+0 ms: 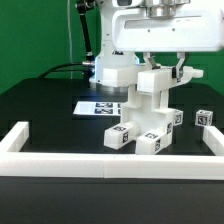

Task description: Assemble chair

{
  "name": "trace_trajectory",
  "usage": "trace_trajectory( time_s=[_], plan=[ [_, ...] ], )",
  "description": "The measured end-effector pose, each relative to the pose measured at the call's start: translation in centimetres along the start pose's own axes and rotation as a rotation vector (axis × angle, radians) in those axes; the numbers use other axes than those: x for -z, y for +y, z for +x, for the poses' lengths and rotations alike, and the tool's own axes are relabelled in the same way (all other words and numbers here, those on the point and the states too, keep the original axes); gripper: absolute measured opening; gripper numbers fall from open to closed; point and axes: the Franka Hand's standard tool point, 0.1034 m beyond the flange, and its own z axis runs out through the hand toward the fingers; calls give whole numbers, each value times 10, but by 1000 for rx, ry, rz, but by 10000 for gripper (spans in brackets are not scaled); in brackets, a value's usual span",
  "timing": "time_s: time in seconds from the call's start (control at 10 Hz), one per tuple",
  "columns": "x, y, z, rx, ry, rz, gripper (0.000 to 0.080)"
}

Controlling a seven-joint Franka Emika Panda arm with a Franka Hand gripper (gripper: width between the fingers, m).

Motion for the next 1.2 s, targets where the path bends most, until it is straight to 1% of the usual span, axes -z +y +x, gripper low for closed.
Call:
trace_trajectory(
  time_s=[0.6, 0.9, 1.2],
  plan=[
    [0, 1, -2, 11, -2, 0, 291],
    [-1, -4, -6, 17, -4, 0, 291],
    [-1, -7, -6, 22, -3, 0, 291]
  ],
)
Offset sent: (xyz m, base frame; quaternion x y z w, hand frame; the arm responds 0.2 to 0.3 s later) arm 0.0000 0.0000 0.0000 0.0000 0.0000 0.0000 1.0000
